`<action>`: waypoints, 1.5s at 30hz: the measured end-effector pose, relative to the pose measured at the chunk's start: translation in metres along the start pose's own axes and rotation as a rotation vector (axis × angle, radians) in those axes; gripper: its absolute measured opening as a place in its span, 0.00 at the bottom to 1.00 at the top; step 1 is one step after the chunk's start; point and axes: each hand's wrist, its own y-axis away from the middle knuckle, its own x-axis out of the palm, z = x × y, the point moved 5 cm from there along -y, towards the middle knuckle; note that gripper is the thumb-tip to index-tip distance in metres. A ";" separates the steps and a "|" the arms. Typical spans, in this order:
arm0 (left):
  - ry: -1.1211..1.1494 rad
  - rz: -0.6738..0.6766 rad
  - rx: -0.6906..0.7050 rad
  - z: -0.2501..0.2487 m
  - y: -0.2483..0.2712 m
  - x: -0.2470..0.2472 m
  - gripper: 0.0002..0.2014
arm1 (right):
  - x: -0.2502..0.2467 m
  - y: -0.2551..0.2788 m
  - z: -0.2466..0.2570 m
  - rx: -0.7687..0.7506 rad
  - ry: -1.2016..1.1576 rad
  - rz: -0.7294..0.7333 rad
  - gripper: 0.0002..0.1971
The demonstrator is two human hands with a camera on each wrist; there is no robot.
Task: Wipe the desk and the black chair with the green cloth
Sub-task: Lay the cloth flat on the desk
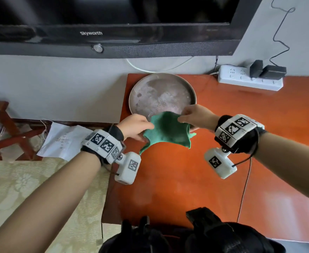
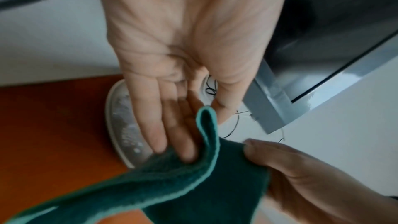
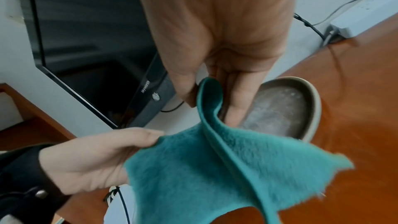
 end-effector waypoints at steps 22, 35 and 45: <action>0.203 0.113 0.096 -0.075 -0.021 -0.010 0.14 | -0.024 -0.016 0.056 -0.151 0.303 -0.131 0.17; -0.180 0.188 0.237 -0.046 -0.099 -0.041 0.14 | -0.031 -0.091 0.028 0.045 -0.505 0.014 0.14; -0.383 0.135 0.204 -0.036 -0.145 -0.052 0.22 | -0.035 -0.139 0.022 0.069 -0.612 -0.006 0.09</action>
